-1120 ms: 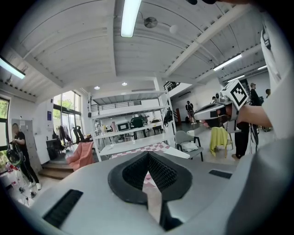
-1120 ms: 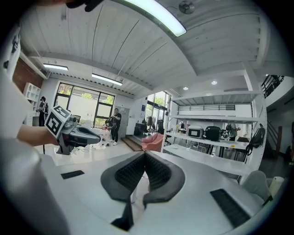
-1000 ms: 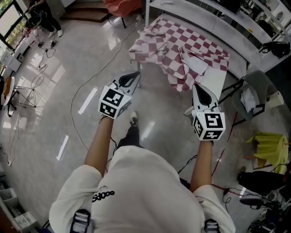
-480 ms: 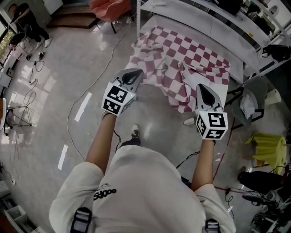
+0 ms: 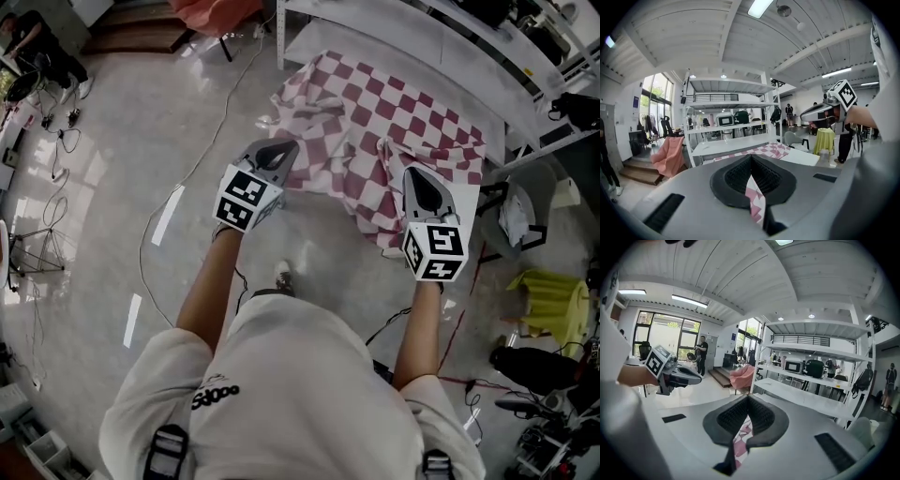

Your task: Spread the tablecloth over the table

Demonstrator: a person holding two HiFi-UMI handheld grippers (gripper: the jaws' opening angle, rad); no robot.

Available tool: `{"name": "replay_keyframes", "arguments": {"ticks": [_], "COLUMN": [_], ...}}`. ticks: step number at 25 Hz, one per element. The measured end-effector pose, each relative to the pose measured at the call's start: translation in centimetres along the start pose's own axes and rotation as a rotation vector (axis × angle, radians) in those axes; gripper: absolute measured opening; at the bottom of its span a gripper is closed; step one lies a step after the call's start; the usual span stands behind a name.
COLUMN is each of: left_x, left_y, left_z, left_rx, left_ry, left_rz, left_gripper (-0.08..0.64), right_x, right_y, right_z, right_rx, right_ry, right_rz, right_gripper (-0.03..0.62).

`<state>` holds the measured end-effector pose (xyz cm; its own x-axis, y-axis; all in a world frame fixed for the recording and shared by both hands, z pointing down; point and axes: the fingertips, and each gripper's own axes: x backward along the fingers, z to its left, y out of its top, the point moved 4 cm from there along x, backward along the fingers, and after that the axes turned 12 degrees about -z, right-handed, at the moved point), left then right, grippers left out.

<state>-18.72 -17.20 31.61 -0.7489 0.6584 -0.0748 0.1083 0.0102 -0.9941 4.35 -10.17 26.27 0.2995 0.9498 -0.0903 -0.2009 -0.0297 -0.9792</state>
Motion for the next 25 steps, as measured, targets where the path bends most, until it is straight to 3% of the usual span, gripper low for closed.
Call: {"name": "replay_keyframes", "arguments": {"ticks": [6, 16, 25], "left_x": [-1.6, -4.7, -7.6], "left_y": [-2.1, -5.1, -10.0], "left_z": [2.7, 3.4, 3.5], "left_rx": [0.018, 0.113, 0.259], "left_ry": [-0.018, 0.004, 0.112], "left_rz": [0.042, 0.098, 0.127], "left_gripper": [0.026, 0.026, 0.028], "right_x": [-3.0, -5.4, -8.3], "right_y": [-1.0, -4.2, -7.9], "right_z": [0.2, -1.5, -3.5], "right_rx": [-0.013, -0.043, -0.047], "right_ry": [-0.006, 0.037, 0.170], "right_rz": [0.029, 0.076, 0.095], "right_gripper": [0.021, 0.021, 0.021]}}
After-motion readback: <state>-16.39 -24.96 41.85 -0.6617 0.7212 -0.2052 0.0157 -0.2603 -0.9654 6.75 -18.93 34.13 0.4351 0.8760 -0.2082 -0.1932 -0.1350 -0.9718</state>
